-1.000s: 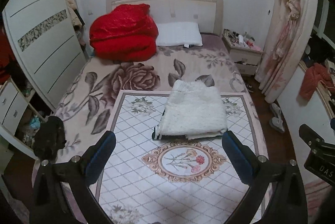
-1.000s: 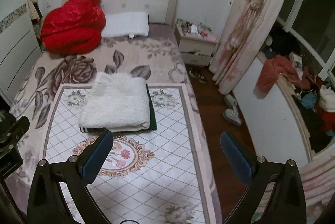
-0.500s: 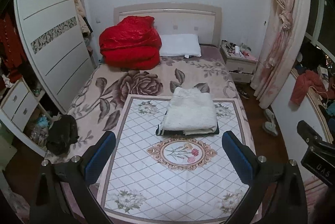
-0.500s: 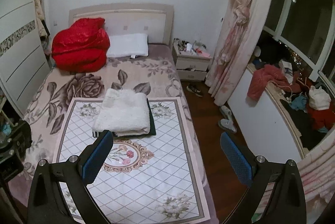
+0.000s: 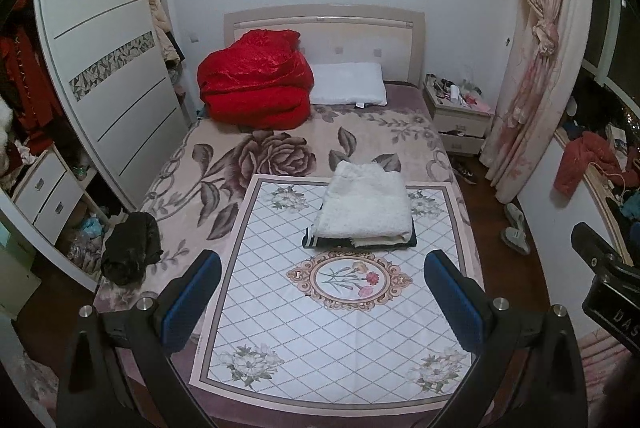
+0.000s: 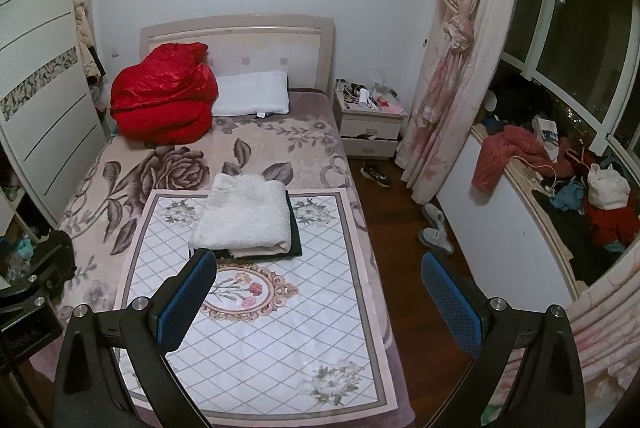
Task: Fold large clothes
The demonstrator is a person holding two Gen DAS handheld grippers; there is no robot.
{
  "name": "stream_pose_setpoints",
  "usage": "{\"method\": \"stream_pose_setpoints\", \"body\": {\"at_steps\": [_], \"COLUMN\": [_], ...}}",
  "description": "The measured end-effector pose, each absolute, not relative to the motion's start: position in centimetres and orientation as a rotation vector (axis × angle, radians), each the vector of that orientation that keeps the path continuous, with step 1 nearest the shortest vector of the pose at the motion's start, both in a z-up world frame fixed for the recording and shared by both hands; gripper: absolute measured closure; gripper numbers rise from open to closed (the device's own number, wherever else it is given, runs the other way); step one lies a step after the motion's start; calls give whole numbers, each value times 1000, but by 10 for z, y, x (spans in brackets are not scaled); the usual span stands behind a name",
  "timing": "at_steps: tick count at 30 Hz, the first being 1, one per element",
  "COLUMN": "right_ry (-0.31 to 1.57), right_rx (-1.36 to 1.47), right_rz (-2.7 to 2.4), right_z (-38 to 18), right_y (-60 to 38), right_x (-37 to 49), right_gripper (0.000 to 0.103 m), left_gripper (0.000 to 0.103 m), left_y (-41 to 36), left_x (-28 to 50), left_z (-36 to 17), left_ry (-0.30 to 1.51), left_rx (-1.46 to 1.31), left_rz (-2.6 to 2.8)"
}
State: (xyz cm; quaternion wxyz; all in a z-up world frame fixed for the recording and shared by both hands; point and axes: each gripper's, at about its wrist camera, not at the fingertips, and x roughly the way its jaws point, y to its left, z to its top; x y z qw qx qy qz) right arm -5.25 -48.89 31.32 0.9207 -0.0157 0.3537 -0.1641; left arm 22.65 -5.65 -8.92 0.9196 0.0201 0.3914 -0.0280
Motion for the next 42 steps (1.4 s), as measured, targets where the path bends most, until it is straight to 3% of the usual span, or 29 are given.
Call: {"method": "stream_pose_setpoints", "body": {"at_steps": [42], "right_ry": [711], "right_rx": [-17], "right_rz": [-249], "right_z": [334], "right_y": [-492], "right_x": [-49], "right_gripper": [0], "left_gripper": [0], "left_y": [-67], "left_x": [210], "left_z": [-66], "left_ry": [753], "left_rx": [17], "left_rz": [-55]}}
